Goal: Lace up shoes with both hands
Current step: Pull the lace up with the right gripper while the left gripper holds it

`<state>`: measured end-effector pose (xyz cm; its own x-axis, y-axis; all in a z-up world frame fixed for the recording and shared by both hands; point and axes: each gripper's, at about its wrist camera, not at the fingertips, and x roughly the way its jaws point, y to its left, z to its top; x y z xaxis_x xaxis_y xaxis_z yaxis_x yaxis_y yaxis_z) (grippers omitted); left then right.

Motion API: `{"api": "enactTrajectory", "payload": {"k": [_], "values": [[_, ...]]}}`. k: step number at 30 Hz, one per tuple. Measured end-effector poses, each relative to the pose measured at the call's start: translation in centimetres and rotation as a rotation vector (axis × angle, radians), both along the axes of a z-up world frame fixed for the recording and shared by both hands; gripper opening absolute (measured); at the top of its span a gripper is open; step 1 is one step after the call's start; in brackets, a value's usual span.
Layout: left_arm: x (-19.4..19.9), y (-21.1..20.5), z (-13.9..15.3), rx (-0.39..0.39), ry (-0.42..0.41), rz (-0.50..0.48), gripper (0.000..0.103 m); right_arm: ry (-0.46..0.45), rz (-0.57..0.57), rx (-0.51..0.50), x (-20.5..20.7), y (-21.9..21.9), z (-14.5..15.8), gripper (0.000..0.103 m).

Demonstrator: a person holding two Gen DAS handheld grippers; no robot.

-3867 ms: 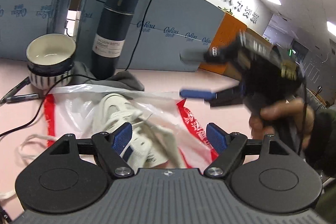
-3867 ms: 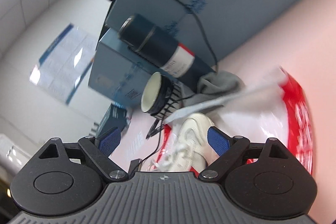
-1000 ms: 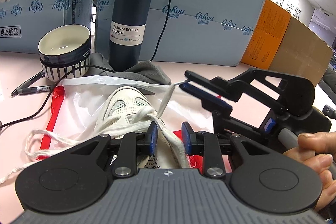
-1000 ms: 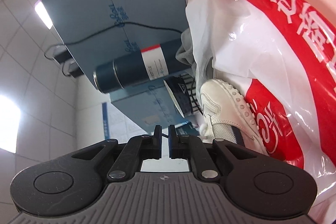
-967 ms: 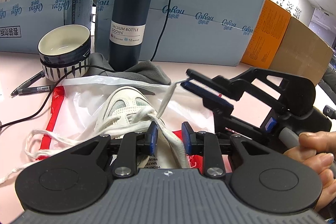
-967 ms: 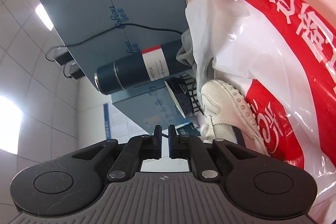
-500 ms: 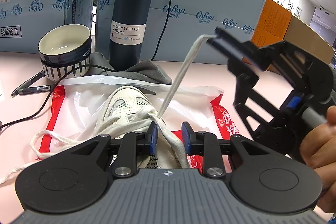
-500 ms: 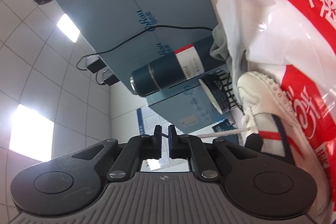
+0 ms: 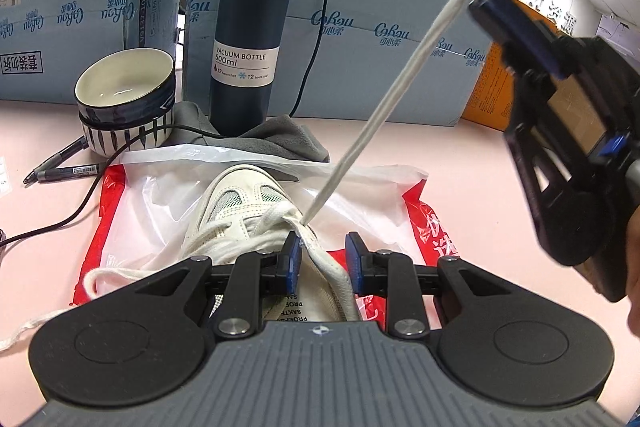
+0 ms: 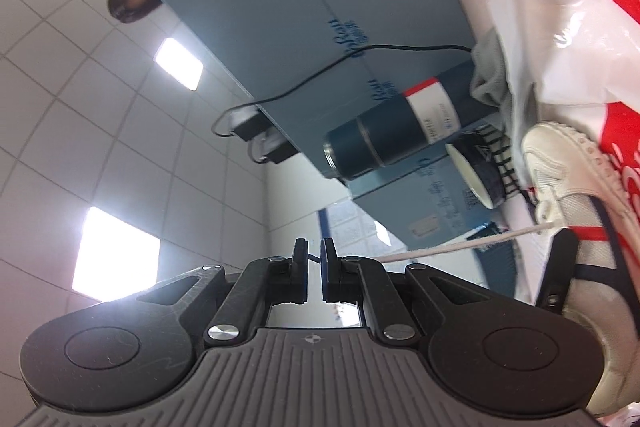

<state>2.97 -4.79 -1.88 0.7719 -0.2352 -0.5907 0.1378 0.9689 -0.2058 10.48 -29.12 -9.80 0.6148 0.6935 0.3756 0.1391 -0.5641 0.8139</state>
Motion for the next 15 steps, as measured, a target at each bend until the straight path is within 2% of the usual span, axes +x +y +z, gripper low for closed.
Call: {"api": "enactTrajectory", "payload": {"k": [7,15], "values": [[0.0,0.0,0.0,0.003,0.001,0.003,0.022,-0.045,-0.068,0.063,0.1,-1.5,1.6,0.006],[0.1,0.1,0.0,0.003,0.001,0.002,0.022,-0.094,-0.135,0.086,-0.1,-3.3,3.1,0.007]]}}
